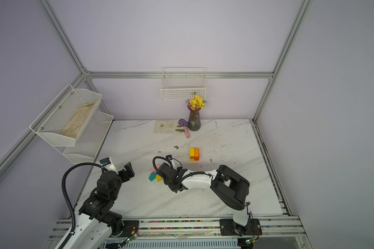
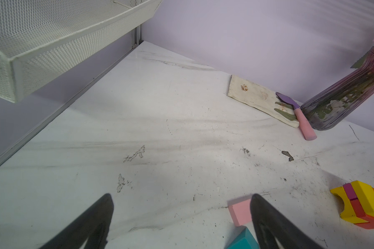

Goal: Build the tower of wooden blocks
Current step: 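Retract the left arm while moving the right gripper over loose yellow blocks, then lower the right gripper and close it on a small yellow block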

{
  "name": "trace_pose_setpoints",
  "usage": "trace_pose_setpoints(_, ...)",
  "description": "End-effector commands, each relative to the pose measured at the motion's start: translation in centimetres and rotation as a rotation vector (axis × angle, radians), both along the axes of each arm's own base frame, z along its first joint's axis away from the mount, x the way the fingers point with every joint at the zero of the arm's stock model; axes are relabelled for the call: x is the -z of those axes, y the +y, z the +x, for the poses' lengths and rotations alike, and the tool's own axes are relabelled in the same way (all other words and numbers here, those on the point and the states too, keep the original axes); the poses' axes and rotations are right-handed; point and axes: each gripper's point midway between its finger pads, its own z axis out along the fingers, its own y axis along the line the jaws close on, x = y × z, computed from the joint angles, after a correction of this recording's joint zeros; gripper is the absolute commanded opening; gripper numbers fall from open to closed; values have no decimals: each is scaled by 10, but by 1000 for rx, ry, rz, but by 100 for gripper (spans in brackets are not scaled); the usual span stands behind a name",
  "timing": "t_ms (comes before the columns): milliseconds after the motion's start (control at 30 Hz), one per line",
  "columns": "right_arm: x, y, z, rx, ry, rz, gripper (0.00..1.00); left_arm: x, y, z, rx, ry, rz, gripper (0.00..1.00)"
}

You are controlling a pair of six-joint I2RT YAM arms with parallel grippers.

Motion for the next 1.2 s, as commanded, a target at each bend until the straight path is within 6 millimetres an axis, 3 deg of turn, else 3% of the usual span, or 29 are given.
trace_pose_setpoints(0, 4, -1, -4, 14, 8, -12, 68, 6, 2, 1, -13, -10, -4, 97)
trace_pose_setpoints(333, 21, 17, -5, -18, 34, -35, 67, 6, 2, 1, -12, -8, -4, 98)
trace_pose_setpoints(500, 29, 17, -5, -16, 37, -57, 65, 6, 3, 1, -16, -9, -4, 98)
trace_pose_setpoints(900, 27, 13, -1, 15, 17, -61, 59, 5, 3, 0, -17, -15, -7, 98)
trace_pose_setpoints(1167, 20, 19, 5, 23, -2, -54, 50, 5, 4, -2, -22, -21, -9, 98)
